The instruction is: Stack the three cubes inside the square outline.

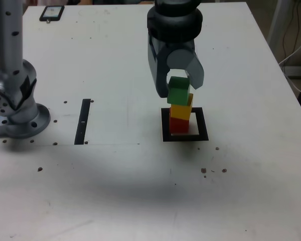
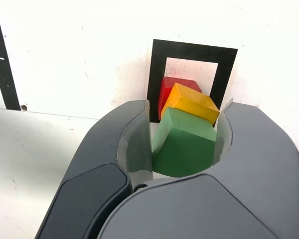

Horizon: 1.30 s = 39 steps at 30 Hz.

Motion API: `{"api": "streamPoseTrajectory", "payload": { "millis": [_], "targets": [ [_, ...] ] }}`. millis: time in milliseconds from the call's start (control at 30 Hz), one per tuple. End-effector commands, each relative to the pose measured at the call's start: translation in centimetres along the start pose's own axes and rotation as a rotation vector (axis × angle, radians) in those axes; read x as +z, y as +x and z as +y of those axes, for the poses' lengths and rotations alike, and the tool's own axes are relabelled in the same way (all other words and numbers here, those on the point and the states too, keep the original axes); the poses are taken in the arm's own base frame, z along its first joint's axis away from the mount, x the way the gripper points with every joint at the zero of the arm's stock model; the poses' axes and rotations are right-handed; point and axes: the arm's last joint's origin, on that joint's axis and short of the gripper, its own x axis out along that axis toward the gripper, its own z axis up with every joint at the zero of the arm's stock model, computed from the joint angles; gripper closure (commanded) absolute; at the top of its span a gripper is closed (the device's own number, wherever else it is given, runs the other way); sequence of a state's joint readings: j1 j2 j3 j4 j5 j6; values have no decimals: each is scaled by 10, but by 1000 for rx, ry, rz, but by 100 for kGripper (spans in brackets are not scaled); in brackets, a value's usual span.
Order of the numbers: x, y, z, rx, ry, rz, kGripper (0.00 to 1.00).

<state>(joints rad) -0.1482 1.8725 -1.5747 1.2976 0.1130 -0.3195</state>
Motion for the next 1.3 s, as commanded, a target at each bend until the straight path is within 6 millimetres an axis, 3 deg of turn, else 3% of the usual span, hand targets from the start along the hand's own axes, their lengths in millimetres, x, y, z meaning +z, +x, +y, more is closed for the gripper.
{"api": "streamPoseTrajectory", "payload": {
  "millis": [0,233,367,800,1100,1267],
  "targets": [
    [1,1,0,5,5,-3,42],
    [3,4,-1,7,10,-37,12],
    [1,5,0,11,10,-38,2],
    [-11,-11,6,15,10,-48,1],
    [-44,-45,21,-2,27,-101,1],
    [-65,-50,33,-17,41,-92,1]
  ]
}}
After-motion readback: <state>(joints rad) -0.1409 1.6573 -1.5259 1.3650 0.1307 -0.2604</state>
